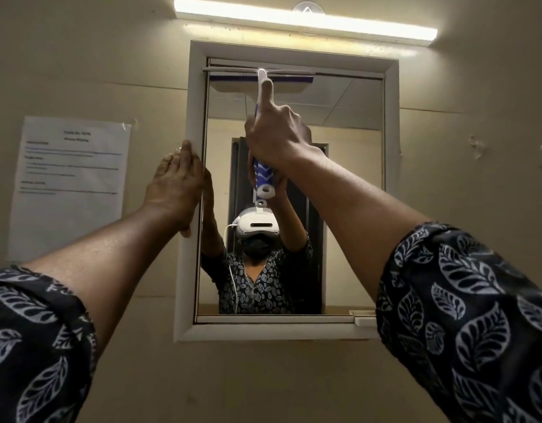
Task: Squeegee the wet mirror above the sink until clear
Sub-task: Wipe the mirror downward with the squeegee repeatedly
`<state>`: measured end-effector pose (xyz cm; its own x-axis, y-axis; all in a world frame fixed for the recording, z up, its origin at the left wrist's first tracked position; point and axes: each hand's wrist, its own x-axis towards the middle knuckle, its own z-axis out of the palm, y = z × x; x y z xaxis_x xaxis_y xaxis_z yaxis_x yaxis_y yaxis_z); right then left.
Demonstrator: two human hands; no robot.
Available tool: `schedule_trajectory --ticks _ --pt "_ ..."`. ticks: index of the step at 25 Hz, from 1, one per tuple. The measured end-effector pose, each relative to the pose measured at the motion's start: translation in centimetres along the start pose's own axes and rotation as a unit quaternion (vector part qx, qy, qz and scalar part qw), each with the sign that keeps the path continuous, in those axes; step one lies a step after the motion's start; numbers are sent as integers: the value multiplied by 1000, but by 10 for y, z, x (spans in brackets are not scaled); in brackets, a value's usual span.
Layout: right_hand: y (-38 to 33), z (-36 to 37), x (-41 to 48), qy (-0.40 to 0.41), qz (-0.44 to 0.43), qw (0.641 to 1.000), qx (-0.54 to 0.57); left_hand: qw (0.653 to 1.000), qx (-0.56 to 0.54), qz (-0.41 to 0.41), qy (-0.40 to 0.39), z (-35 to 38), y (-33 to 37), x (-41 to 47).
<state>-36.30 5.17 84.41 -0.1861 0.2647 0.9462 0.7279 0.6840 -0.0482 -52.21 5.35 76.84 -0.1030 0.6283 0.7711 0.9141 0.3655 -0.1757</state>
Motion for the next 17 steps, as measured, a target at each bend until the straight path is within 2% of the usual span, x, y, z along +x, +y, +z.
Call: schedule_trajectory --ticks 8,12,17 --pt "13 16 -58 -56 13 997 44 1000 -12 7 -9 -4 -2 -3" --pt "22 29 -124 -103 16 993 59 1000 -16 10 -2 -4 -2 -5" --pt "26 38 -230 -190 64 975 93 1000 -13 9 -12 -6 -2 -6"
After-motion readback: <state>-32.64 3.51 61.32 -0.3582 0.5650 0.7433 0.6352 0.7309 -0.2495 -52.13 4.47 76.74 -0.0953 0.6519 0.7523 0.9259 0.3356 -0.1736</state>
